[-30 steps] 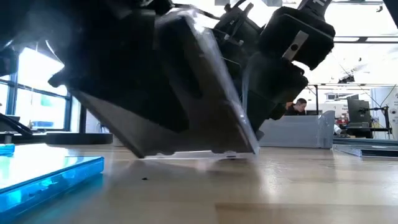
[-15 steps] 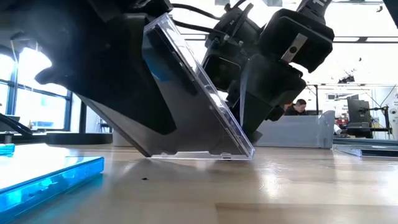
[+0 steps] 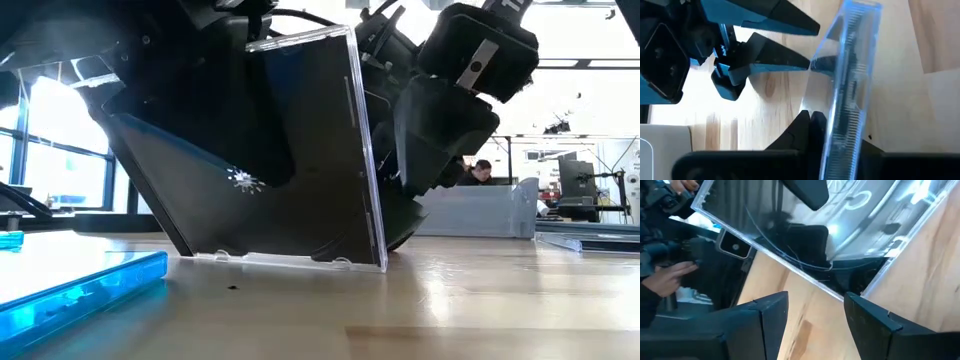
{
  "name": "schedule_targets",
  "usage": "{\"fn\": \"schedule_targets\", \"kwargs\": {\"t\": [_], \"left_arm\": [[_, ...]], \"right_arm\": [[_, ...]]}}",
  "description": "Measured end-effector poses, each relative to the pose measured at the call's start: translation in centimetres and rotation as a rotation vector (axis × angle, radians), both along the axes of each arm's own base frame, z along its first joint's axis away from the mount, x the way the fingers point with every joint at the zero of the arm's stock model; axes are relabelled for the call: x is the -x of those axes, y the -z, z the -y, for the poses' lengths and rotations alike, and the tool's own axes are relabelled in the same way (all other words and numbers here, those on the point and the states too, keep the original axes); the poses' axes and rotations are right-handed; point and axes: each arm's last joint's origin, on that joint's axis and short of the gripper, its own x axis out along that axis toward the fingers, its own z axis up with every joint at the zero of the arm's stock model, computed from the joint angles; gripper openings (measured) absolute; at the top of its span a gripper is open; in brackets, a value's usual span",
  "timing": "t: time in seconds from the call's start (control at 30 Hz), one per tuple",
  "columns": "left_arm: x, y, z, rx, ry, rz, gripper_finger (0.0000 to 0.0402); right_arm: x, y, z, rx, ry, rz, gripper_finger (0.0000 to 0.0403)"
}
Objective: Pick & place jewel cases by type
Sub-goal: Put the bottom black CD case into the gray bin
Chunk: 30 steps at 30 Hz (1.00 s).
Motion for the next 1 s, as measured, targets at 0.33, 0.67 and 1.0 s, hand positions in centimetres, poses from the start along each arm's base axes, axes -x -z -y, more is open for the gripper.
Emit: {"fn": "schedule_targets", "kwargs": {"t": [0.33, 0.67, 1.0], "left_arm": [[0.0, 0.0, 0.0, 0.022, -0.018, 0.005, 0.0015], [0.3, -3.9, 0.2, 0.060, -0.164, 0.024, 0.0014], [1.9, -9.2, -1.7, -0.073, -0.330, 0.018, 0.0014]], "right_arm": [[1.8, -0.5, -0.2, -0.012, -0.091, -0.147, 0.0177], [5.6, -1.7, -2.0, 0.254, -0.096, -0.376, 0.0140], [9.5, -4.9, -4.2, 0.558, -0.098, -0.461, 0.0126]]}}
